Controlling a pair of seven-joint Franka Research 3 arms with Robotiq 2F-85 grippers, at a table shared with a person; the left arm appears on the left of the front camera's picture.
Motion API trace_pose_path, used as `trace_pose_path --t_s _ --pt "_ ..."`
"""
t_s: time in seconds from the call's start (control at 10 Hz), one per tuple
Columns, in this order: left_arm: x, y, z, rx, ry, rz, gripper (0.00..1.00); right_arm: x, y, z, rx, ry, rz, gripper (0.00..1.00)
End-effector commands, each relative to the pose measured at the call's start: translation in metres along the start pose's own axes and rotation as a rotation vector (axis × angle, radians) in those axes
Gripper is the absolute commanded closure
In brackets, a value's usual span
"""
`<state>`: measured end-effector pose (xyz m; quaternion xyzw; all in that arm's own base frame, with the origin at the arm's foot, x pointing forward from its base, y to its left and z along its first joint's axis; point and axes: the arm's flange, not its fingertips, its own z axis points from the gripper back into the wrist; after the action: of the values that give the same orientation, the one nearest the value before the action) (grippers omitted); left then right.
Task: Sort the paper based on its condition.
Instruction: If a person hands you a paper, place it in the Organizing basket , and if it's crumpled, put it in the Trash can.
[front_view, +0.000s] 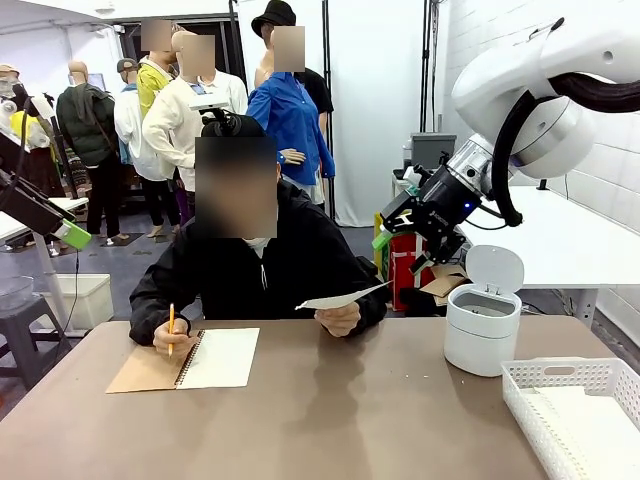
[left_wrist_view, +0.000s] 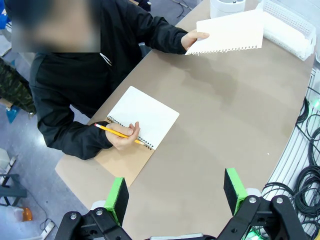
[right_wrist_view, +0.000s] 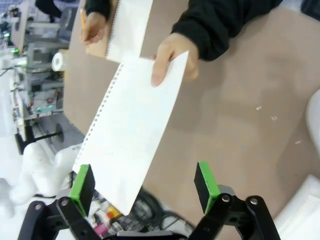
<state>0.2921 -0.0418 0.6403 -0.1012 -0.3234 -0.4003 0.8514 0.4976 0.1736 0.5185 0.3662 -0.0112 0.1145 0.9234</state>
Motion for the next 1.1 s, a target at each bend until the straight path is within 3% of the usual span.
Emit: trace_pose_path --t_s 0.0,0.3,0.6,1.0 --pt "-0.001 0.001 0.000 -0.002 -0.003 0.005 0.00 0.014 -0.015 -0.018 0.208 0.072 -0.203 0.00" --pt "-0.001 0.001 0.000 -0.002 -0.003 0.005 0.00 0.016 -0.027 -0.036 0.359 0.146 -0.293 0.00" --pt "-0.001 0.001 0.000 -0.002 -0.003 0.005 0.00 0.016 -0.028 -0.057 0.386 0.234 -0.322 0.00" --pt "-0.001 0.001 0.000 -0.002 -0.003 0.005 0.00 0.016 -0.032 -0.074 0.404 0.282 -0.351 0.00"
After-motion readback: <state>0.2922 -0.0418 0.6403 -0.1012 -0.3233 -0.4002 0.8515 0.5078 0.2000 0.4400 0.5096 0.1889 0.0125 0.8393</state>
